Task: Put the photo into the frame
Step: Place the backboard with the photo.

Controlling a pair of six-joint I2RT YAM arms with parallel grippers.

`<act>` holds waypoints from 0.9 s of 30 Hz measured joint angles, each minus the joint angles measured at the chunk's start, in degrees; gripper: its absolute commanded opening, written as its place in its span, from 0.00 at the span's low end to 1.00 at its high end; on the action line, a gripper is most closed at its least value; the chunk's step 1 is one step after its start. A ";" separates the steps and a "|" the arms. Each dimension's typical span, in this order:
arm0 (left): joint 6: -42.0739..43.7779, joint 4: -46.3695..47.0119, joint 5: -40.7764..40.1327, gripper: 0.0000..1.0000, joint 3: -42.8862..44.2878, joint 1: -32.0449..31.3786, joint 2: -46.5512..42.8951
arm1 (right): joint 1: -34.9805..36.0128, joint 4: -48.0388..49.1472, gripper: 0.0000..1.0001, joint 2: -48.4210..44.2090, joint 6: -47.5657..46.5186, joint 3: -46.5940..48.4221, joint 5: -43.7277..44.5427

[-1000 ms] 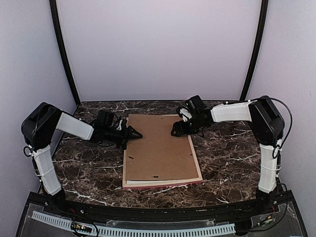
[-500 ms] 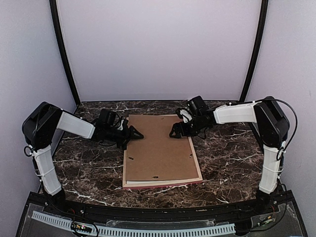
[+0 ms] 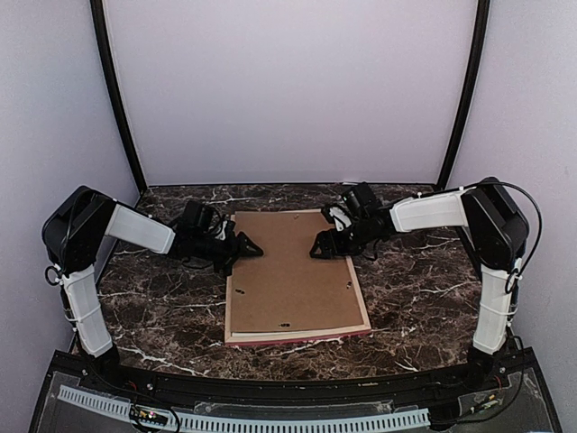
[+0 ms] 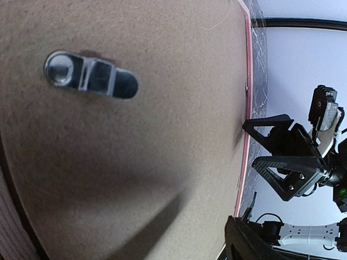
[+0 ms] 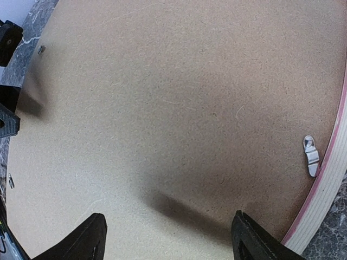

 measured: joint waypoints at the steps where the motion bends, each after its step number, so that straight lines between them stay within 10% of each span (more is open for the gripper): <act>1: 0.15 -0.15 -0.09 0.69 0.00 -0.02 0.00 | 0.00 0.07 0.80 0.00 0.00 -0.07 0.04; 27: 6.08 -11.06 -5.16 0.70 1.70 -0.59 -3.63 | -0.68 2.93 0.80 -1.77 -0.28 -3.74 1.79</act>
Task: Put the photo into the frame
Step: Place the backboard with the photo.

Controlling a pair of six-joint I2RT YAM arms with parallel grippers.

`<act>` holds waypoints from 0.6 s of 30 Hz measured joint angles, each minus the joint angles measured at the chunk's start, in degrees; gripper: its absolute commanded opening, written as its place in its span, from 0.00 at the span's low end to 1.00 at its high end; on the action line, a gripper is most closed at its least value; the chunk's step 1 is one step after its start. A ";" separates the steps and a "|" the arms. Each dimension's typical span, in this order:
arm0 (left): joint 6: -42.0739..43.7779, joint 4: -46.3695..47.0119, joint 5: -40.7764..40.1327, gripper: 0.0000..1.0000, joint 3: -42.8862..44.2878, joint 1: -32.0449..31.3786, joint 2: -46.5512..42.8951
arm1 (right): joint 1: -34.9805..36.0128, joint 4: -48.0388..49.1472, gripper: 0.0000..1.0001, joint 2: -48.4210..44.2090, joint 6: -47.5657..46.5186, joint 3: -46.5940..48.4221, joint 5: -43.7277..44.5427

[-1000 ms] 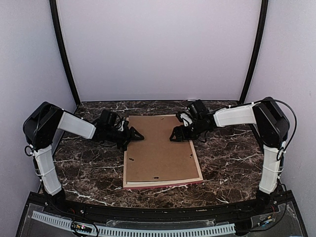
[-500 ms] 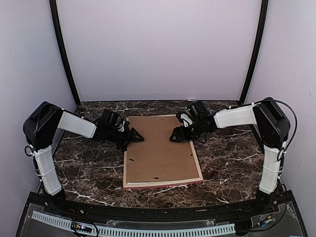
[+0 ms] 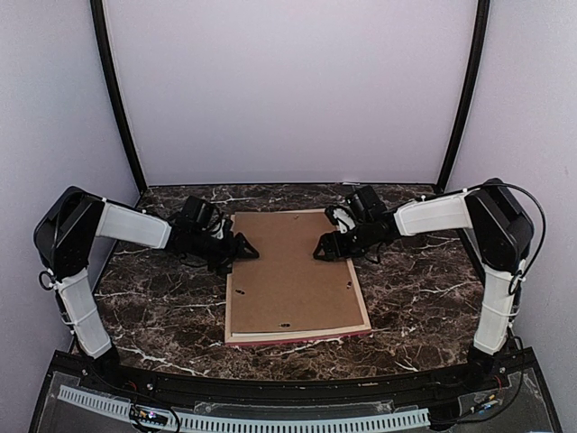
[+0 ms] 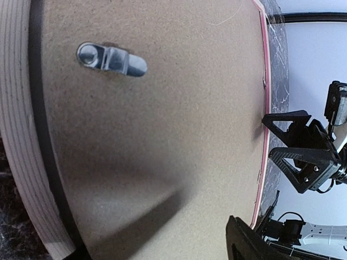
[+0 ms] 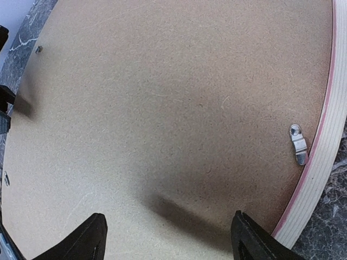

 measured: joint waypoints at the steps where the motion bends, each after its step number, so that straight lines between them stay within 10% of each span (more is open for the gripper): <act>1: 0.22 -0.35 -0.22 0.70 0.04 0.00 -0.20 | -0.02 -0.02 0.80 -0.07 0.00 -0.09 0.09; 18: 5.03 -8.41 -6.56 0.70 1.18 0.00 -5.57 | -0.11 0.17 0.80 -0.48 -0.26 -0.74 0.79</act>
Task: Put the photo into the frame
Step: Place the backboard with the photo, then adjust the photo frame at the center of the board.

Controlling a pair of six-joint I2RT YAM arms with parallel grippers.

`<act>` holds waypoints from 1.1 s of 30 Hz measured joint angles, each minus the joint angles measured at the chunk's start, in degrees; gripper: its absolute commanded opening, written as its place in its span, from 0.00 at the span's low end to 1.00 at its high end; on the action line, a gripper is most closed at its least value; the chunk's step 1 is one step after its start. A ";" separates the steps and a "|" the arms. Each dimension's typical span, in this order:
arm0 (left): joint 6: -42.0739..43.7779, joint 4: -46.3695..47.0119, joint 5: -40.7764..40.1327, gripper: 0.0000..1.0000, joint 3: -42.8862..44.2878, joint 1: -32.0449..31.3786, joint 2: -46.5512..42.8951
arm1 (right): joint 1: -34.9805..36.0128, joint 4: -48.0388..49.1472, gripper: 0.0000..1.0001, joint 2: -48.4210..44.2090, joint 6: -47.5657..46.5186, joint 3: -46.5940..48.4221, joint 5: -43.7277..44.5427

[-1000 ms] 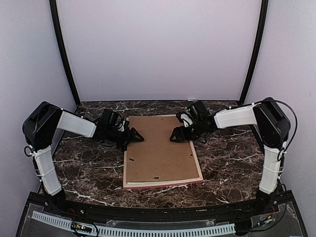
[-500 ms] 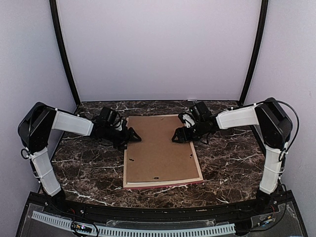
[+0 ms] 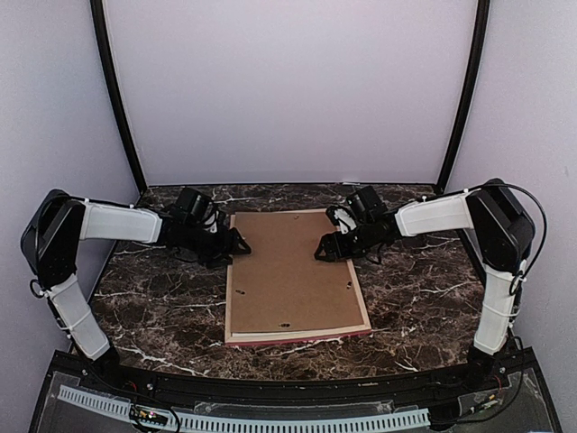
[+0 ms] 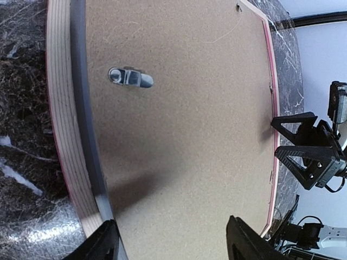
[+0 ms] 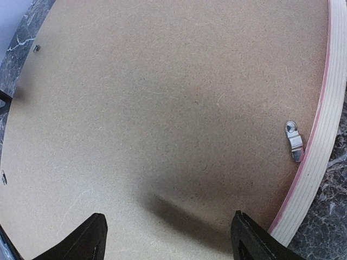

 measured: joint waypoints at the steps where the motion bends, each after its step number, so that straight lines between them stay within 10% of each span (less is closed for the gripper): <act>1: 0.31 -0.44 -0.42 0.70 0.11 0.00 -0.15 | 0.00 0.00 0.80 0.00 0.00 0.00 0.02; 33: 12.74 -10.47 -14.38 0.87 7.43 0.07 -0.37 | -0.76 -9.51 0.81 -6.51 -0.66 -0.04 7.80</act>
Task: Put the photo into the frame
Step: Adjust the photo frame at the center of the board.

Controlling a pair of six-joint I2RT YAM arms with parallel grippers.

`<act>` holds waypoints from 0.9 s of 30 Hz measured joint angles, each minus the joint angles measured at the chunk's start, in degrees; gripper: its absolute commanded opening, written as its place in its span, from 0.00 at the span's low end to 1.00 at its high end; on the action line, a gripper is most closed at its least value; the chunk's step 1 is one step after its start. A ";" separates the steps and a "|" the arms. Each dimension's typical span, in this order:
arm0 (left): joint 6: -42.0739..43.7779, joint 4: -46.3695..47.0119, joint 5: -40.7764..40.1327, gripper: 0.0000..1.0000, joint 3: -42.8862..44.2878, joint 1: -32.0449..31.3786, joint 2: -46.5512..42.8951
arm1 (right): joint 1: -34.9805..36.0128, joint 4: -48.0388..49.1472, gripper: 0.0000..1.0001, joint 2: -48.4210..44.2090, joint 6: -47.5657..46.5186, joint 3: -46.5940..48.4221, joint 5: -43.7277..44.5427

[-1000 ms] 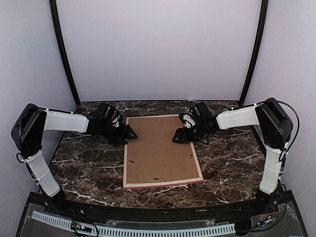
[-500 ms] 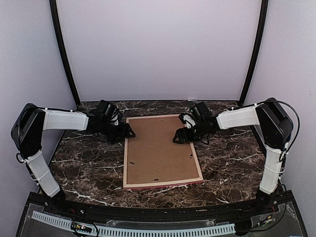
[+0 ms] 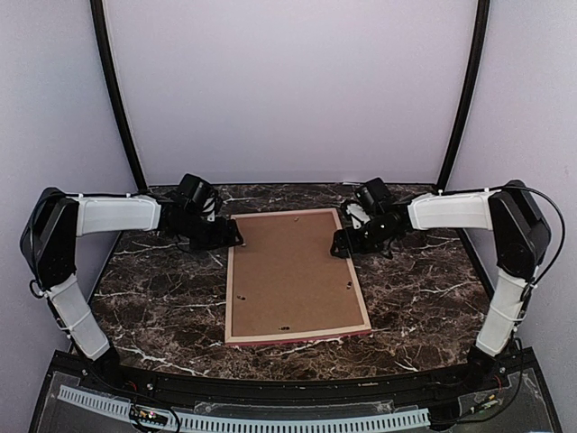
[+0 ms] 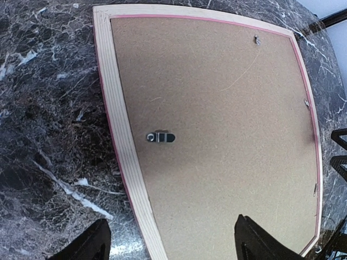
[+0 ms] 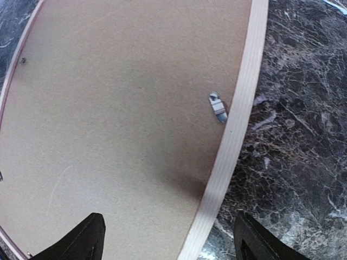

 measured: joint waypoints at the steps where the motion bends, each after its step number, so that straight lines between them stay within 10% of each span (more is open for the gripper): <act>1: 0.17 -0.20 0.00 0.92 0.00 0.09 0.00 | -0.13 -0.70 0.80 0.15 0.00 0.00 0.90; 27: 2.64 3.30 7.17 0.99 0.52 5.75 1.73 | -1.07 4.02 0.21 2.99 2.25 -4.87 1.84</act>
